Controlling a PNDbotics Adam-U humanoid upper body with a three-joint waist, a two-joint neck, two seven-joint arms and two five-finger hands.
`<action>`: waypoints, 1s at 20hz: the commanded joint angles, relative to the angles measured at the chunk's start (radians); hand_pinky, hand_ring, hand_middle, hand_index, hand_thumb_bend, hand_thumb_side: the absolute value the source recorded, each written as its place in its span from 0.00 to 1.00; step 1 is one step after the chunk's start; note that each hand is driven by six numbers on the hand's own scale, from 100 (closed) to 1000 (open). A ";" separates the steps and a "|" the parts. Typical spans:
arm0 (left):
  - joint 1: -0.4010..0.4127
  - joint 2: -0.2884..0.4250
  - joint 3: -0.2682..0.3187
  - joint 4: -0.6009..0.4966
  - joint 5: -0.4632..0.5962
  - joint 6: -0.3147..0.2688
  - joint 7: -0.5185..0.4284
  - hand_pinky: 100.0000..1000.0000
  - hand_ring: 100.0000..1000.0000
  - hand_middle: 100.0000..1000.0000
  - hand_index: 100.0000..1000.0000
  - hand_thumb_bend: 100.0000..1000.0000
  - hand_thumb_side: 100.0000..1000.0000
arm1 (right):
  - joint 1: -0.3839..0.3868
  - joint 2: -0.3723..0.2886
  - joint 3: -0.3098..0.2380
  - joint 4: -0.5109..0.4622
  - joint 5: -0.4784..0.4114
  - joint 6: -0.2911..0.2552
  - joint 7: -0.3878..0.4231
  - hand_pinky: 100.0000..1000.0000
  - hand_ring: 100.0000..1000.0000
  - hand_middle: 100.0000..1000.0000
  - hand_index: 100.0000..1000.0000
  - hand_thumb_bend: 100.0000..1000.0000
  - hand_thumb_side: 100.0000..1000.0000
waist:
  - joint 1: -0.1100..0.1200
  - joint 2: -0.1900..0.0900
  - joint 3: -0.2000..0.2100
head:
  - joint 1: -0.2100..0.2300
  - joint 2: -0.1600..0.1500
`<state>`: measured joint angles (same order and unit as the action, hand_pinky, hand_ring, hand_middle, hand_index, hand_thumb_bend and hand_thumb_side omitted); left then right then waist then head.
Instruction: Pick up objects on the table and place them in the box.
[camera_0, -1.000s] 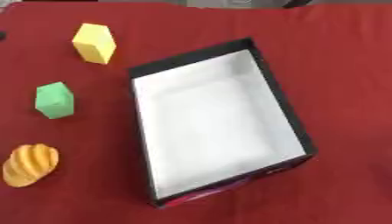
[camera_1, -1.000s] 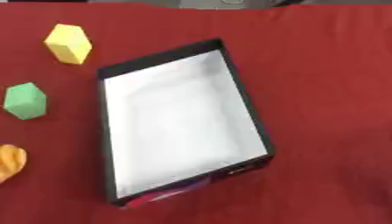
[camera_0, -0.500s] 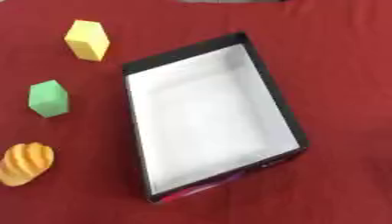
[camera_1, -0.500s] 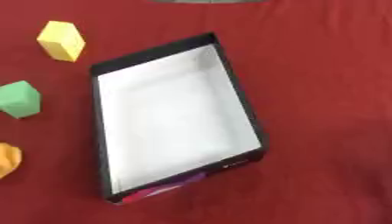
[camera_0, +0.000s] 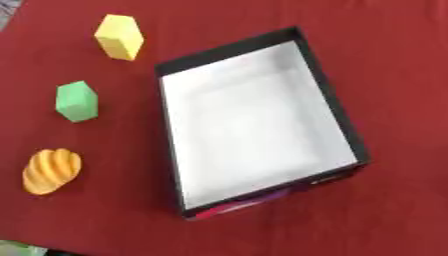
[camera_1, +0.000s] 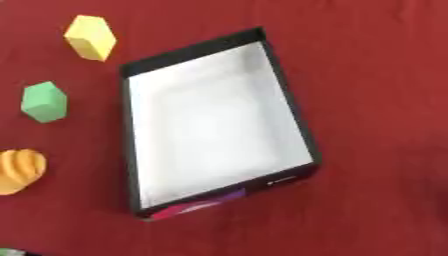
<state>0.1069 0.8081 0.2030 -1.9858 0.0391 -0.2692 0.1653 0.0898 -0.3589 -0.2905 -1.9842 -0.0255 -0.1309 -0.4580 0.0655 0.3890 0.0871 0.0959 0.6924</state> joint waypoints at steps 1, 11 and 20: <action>0.053 0.092 -0.007 -0.014 -0.099 0.032 -0.044 0.72 0.76 0.79 0.88 0.00 0.52 | 0.006 -0.030 -0.011 -0.016 0.014 0.000 -0.008 0.96 1.00 0.69 0.79 0.00 0.42 | 0.015 -0.032 0.003 | -0.003 0.000; 0.179 0.152 -0.060 -0.014 -0.286 0.234 -0.194 0.74 0.73 0.75 0.85 0.18 0.54 | 0.009 -0.036 -0.007 -0.016 0.023 0.009 -0.007 0.96 1.00 0.69 0.79 0.00 0.42 | 0.028 -0.036 0.002 | -0.019 0.001; 0.158 0.175 -0.095 -0.014 -0.315 0.279 -0.194 0.73 0.71 0.72 0.83 0.25 0.47 | 0.010 -0.031 -0.001 -0.016 0.028 0.017 -0.001 0.96 1.00 0.69 0.79 0.00 0.43 | 0.026 -0.034 -0.001 | -0.008 -0.004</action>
<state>0.2690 0.9431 0.1033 -1.9864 -0.2797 0.0071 -0.0352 0.0976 -0.3669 -0.2887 -1.9842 -0.0046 -0.1149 -0.4590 0.0812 0.3889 0.0861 0.0826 0.6922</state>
